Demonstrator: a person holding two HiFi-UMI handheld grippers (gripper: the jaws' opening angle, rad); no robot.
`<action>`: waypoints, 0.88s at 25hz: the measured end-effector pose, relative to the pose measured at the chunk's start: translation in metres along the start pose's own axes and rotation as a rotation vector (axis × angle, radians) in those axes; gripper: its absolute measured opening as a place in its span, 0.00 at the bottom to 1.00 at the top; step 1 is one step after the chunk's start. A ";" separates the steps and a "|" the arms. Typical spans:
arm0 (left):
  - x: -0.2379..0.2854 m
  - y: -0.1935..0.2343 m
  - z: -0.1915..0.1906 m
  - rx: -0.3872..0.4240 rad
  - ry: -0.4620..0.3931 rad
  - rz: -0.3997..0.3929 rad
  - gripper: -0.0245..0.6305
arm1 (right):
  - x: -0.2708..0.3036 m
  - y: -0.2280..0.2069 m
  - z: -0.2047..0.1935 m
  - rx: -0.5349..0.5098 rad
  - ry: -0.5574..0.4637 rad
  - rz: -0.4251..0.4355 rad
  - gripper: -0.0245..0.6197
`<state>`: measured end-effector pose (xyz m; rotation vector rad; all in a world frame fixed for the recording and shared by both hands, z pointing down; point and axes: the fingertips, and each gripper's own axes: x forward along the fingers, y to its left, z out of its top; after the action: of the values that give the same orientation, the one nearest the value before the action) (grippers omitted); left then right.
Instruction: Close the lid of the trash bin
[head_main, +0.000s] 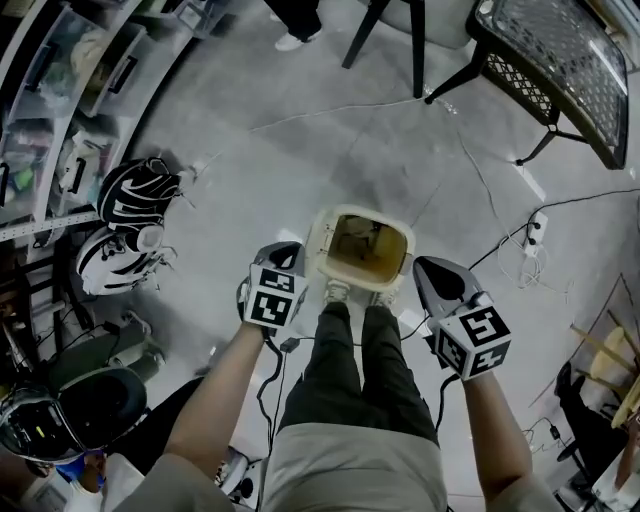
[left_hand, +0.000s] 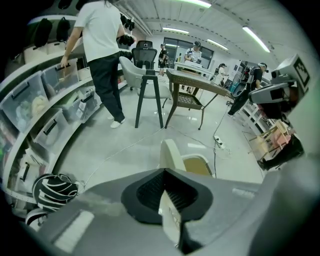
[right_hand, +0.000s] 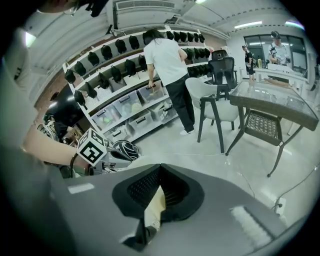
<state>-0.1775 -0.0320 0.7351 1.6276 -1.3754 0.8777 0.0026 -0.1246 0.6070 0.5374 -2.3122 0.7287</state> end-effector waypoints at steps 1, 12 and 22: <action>0.005 -0.004 -0.001 0.001 0.007 -0.012 0.04 | 0.001 -0.003 -0.005 0.011 0.006 -0.003 0.04; 0.093 -0.093 -0.030 0.170 0.158 -0.189 0.04 | -0.002 -0.051 -0.074 0.181 0.049 -0.098 0.04; 0.171 -0.128 -0.068 0.230 0.231 -0.274 0.04 | 0.020 -0.102 -0.140 0.274 0.062 -0.137 0.04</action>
<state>-0.0238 -0.0329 0.8983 1.7720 -0.8951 1.0487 0.1071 -0.1189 0.7462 0.7767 -2.1064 0.9867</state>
